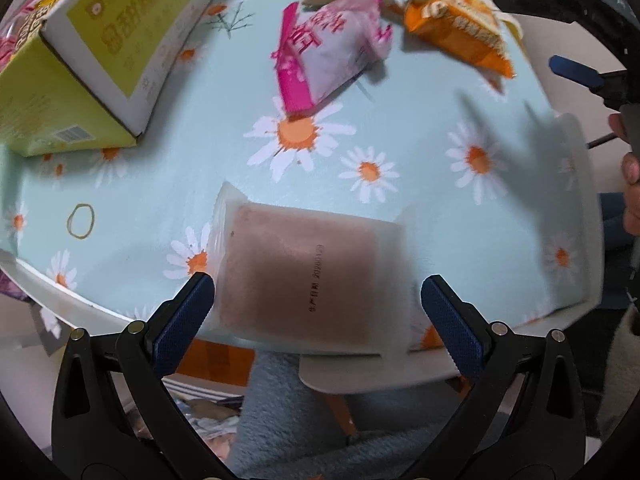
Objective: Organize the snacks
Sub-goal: 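Grasp the brown translucent pouch with the left gripper while the right gripper grasps the orange sponge cake bag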
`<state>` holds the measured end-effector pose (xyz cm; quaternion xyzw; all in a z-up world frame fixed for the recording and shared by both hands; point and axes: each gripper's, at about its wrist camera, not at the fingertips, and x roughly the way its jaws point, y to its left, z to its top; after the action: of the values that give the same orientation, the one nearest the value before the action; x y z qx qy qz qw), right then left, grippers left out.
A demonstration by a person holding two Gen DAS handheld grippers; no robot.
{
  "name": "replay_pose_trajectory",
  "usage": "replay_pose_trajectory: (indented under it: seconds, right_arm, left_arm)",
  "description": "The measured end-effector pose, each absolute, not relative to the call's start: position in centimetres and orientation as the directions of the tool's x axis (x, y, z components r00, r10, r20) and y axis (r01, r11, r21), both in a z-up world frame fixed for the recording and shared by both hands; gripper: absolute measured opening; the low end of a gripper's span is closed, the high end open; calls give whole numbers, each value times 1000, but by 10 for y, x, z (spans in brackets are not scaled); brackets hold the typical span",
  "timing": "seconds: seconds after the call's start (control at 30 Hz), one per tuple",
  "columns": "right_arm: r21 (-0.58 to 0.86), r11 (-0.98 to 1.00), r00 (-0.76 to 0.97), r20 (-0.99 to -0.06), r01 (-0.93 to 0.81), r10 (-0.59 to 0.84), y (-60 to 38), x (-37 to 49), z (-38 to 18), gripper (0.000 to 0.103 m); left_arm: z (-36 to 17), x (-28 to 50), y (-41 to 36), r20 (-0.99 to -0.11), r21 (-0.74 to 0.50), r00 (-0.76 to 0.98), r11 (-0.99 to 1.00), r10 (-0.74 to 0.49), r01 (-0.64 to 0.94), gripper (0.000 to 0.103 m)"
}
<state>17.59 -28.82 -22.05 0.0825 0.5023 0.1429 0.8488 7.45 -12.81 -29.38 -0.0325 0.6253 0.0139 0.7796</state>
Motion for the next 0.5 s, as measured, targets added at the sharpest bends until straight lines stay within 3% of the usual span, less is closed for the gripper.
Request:
replay_pose_trajectory:
  seconds: [0.23,0.5]
  right_arm:
    - [316,939,445,-827,-139,344,-288,184,-235,103]
    - [320,940,437,-833,-119,339,-277,200,-244,103]
  left_arm:
    - [-305,75,-132,-975,13,219,997,28,-70,103]
    - [-310,75,-111,-976,-71,210,992,-49,-102,101]
